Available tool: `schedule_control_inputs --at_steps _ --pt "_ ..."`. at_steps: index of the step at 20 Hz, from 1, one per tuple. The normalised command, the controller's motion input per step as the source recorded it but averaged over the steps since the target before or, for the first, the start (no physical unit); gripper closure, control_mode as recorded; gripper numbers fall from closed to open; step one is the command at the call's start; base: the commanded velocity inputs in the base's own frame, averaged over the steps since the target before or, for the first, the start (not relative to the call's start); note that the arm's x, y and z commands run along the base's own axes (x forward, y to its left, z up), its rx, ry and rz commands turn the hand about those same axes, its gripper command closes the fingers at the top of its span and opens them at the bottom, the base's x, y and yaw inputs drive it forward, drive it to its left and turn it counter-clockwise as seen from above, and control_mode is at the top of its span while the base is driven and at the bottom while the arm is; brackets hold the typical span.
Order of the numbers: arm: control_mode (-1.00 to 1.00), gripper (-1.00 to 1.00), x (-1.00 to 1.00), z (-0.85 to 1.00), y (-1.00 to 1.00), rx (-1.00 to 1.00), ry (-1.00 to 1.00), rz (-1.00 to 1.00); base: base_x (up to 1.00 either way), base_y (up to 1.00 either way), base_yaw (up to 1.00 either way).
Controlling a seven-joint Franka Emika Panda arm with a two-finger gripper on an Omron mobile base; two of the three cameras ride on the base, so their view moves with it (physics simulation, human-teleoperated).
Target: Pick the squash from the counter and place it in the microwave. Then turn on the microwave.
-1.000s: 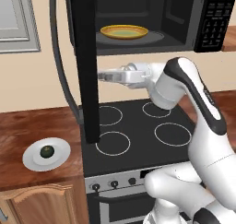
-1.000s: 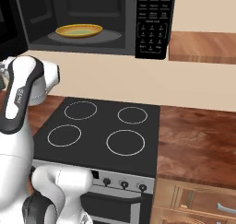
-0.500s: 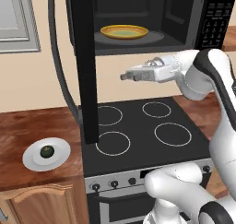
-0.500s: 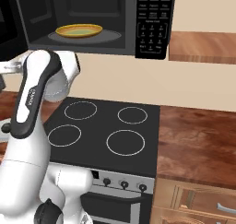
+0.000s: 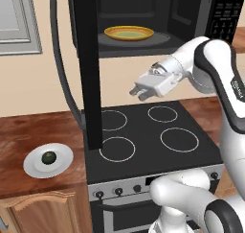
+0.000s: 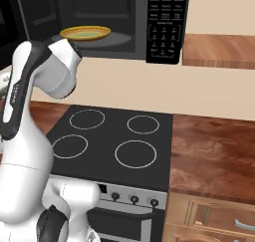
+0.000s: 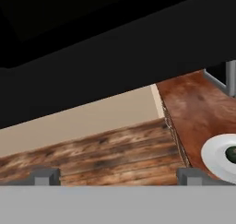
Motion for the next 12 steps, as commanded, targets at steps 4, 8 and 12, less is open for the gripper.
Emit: schedule_control_inputs --at_steps 4,8,12 --pt "-1.0 -1.0 0.0 -0.58 0.0 0.0 -0.05 0.0 0.0 0.0 0.0" --pt "-1.0 -1.0 0.0 -0.7 0.0 0.08 -0.1 0.0 0.0 0.0 0.0" --pt "-1.0 -1.0 -0.01 -0.35 0.15 0.06 -0.21 0.0 0.0 0.0 0.0"
